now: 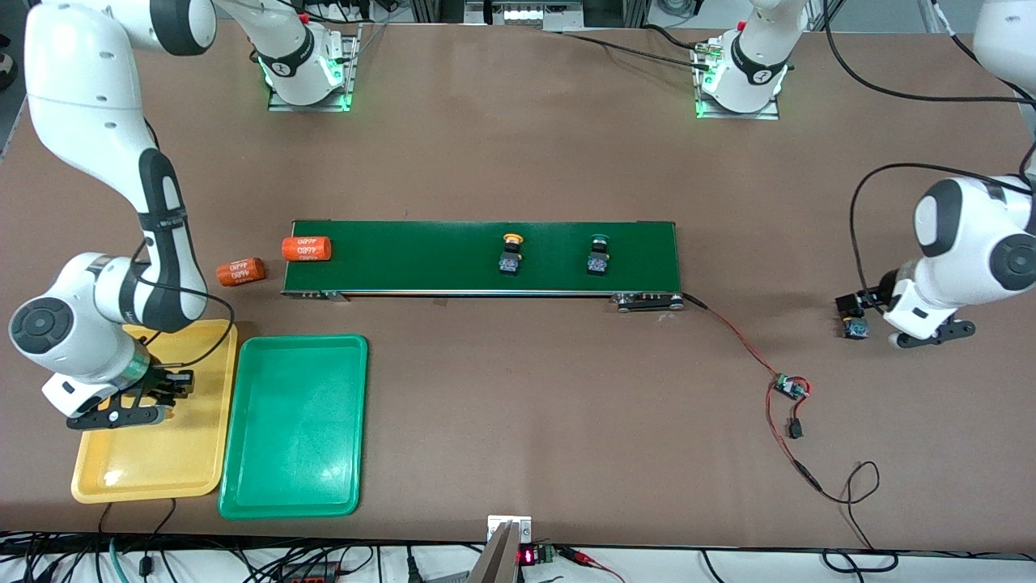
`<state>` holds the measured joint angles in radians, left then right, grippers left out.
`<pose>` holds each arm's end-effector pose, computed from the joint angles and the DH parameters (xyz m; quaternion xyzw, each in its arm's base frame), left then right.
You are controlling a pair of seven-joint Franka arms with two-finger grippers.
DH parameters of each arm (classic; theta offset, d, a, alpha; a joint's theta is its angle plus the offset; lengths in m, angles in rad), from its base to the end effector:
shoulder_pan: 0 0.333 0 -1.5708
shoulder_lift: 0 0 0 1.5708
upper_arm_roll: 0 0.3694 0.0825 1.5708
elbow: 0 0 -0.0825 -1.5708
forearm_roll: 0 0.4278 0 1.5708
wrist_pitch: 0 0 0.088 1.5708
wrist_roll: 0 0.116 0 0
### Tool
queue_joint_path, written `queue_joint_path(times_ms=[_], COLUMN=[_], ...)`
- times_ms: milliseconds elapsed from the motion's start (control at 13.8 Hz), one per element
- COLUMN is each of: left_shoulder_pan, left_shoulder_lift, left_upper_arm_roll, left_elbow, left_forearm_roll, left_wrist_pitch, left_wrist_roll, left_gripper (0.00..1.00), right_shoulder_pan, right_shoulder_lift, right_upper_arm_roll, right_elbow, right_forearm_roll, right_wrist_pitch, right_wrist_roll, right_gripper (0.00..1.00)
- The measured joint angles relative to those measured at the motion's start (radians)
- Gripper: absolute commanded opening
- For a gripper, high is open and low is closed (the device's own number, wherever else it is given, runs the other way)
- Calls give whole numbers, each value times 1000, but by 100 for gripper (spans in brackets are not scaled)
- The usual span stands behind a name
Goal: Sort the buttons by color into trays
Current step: 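Carry the yellow-capped button with the right gripper into the yellow tray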
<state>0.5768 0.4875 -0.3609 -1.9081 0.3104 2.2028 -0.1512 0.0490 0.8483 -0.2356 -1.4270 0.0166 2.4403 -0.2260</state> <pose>0.6437 0.1667 0.2501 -0.9923 -0.0943 0.0748 0.0308 0.8116 -0.1094 0.2144 0.9908 0.0604 0.0747 0.0954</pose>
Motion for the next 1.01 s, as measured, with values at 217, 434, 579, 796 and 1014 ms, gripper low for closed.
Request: queue_joint_path(times_ms=[217,434,579,796,1014], left_shoulder_pan=[40,47,46,41,38], left_shoulder_lift=[83,137,155,170,179], left_upper_arm_roll=[1,0,-3,-5,-7], left_elbow=[50,73,78,91,96], left_forearm_roll=[0,0,0,0,0], left_wrist_pitch=[18,37,38,38,38], left_wrist_roll=[99,137,139,146,193], left_gripper=[100,100,100,95,64], right_shoulder_pan=[-38,-43,-43,-42,-36], right_shoulder_lift=[45,47,46,29,-37], right_upper_arm_roll=[0,2,4,20,67], right_elbow=[4,17,28,44,52], right_forearm_roll=[0,0,0,2,34], right_wrist_pitch=[74,75,72,-8,-191], right_wrist_roll=[-23,-26,-26,-26,-20], right_gripper=[41,86,87,98,100])
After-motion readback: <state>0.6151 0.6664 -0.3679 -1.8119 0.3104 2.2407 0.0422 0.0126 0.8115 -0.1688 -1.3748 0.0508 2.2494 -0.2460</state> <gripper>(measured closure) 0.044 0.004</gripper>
